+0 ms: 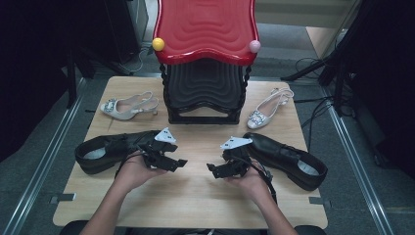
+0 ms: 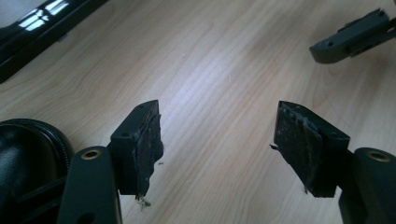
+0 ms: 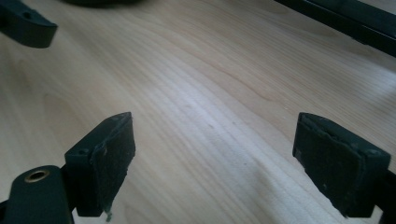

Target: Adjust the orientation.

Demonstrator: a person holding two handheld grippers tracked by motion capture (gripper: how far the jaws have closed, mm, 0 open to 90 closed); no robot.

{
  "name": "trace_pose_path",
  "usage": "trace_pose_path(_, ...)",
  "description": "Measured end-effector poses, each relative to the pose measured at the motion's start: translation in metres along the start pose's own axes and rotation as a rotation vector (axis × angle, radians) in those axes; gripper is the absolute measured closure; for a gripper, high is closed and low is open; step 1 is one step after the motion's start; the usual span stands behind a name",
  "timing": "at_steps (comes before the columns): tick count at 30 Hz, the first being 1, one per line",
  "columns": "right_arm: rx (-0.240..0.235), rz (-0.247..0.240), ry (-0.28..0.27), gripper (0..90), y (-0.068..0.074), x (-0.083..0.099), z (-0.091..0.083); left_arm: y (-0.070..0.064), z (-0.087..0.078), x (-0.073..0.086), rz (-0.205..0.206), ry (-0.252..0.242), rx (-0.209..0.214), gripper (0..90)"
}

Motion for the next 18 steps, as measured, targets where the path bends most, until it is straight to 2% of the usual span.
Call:
trace_pose_path(2,-0.004,-0.017,-0.006,13.7,0.001,0.000,-0.002,0.001,-0.001,0.001,0.006,0.002,-0.006,32.3)
trace_pose_path(5,-0.006,-0.029,-0.031,14.0,0.004,-0.001,-0.007,0.002,-0.003,0.003,-0.013,-0.007,0.015,33.3)
trace_pose_path(7,-0.018,-0.041,-0.033,15.4,0.006,-0.001,-0.008,0.001,-0.005,0.003,-0.011,-0.015,0.023,35.9)
trace_pose_path(8,-0.047,-0.048,-0.007,21.6,0.007,0.002,-0.007,-0.002,-0.006,0.003,-0.001,-0.007,0.030,36.8)
trace_pose_path(11,-0.052,-0.039,0.016,23.7,0.006,0.004,-0.006,-0.005,-0.007,0.004,0.014,-0.003,0.033,36.6)
trace_pose_path(12,-0.054,-0.040,0.007,28.5,0.005,0.004,-0.008,-0.007,-0.007,0.004,0.026,-0.003,0.041,36.2)
trace_pose_path(16,-0.079,-0.059,-0.019,35.2,0.008,0.002,-0.012,-0.007,-0.008,0.004,0.030,0.006,0.046,35.9)
trace_pose_path(17,-0.090,-0.066,-0.014,39.1,0.011,0.002,-0.013,-0.007,-0.008,0.004,0.029,0.016,0.043,36.5)
trace_pose_path(18,-0.090,-0.066,-0.014,39.1,0.011,0.002,-0.013,-0.006,-0.009,0.005,0.037,0.022,0.033,36.5)
Point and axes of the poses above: each handheld gripper's, and its own axes: z roughly forward along the jaws, x roughly out of its underside, y roughly to its left, the point moved 9 cm from there along z, roughly forward along the jaws, and after that the axes turned 2 degrees about -z, right-handed, at the moved point
